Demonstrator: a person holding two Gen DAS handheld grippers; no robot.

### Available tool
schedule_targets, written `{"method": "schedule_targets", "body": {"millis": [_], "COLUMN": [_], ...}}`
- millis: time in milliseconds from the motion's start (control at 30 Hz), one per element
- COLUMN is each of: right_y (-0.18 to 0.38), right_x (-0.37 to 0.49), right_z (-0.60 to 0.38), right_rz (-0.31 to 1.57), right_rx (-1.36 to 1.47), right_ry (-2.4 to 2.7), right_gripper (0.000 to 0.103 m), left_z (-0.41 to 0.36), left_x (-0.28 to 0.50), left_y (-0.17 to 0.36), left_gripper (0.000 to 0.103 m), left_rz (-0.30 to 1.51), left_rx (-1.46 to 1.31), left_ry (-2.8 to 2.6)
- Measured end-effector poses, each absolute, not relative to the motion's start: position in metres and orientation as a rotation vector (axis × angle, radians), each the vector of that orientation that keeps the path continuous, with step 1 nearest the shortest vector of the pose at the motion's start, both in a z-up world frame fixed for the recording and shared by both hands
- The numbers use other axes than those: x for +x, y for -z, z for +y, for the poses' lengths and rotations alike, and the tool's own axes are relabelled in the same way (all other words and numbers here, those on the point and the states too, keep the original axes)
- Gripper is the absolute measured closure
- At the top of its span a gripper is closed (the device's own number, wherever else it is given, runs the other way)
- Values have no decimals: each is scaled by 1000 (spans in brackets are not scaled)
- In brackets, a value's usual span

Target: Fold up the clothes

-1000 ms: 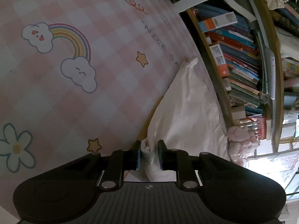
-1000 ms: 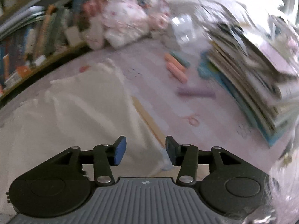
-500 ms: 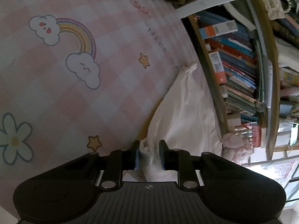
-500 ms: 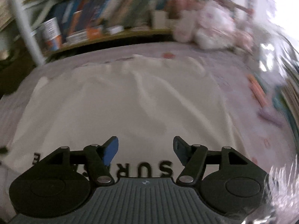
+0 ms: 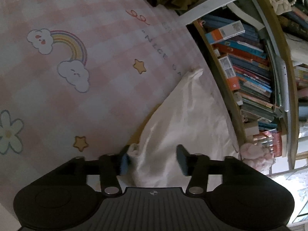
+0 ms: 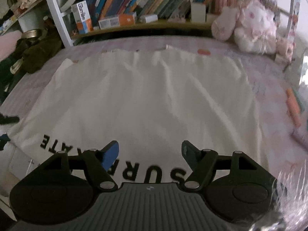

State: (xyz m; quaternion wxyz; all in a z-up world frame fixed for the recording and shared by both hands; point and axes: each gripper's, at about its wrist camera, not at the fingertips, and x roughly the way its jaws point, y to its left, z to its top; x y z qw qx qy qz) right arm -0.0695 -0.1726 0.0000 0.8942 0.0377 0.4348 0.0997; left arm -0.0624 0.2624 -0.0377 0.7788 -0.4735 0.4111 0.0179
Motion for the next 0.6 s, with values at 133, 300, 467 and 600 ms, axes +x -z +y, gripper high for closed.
{"method": "schedule_targets", "body": {"millis": [133, 300, 467, 600], "right_y": [6, 6, 7, 6], "right_x": [-77, -82, -83, -83], "right_z": [-172, -174, -166, -135], "right_rz": [919, 908, 910, 907], "right_rx": [76, 98, 149, 149], "right_ry": [-223, -181, -126, -102], "right_gripper": [33, 32, 32, 32], "left_z": [252, 246, 254, 266], "left_x": [-49, -40, -36, -32], "left_y": [28, 23, 26, 33], "left_gripper": [29, 21, 20, 21], "left_rz": [929, 968, 998, 1034], "left_rx": [-944, -882, -899, -945], "left_ry": [-33, -7, 50, 127]}}
